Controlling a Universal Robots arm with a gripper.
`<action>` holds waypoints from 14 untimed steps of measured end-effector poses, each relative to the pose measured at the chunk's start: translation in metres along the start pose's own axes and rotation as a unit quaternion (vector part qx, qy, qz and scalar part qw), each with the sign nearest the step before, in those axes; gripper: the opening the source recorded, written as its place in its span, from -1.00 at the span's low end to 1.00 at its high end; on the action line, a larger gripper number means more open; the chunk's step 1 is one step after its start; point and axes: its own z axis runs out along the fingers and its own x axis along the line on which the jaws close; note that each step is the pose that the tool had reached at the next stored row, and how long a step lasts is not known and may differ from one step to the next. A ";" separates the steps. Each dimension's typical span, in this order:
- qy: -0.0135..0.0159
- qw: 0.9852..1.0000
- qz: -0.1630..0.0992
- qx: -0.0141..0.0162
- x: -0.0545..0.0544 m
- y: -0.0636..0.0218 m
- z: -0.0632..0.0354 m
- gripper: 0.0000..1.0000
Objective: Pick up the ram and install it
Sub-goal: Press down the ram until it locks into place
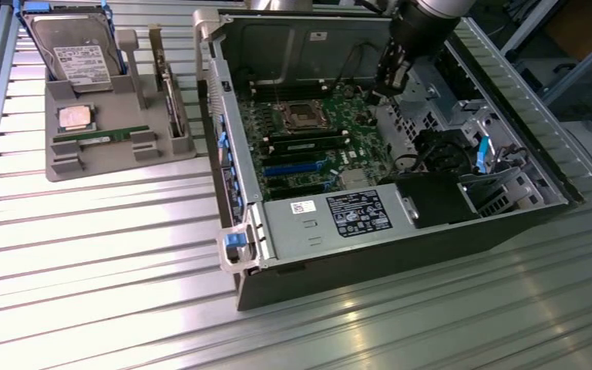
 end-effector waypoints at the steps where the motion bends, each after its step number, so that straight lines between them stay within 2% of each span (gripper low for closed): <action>1: -0.001 1.000 0.009 0.000 0.000 0.0000 0.0001 -0.79; 5: -0.003 0.999 0.038 0.001 0.000 0.0000 0.0003 -0.79; 7: -0.004 0.998 0.057 0.002 0.000 0.0000 0.0005 -0.79; 9: -0.005 0.998 0.065 0.002 0.000 0.0000 0.0006 -0.79; 13: -0.007 0.996 0.086 0.003 0.000 -0.0001 0.0008 -0.79; 14: -0.008 0.995 0.096 0.003 0.000 -0.0001 0.0010 -0.79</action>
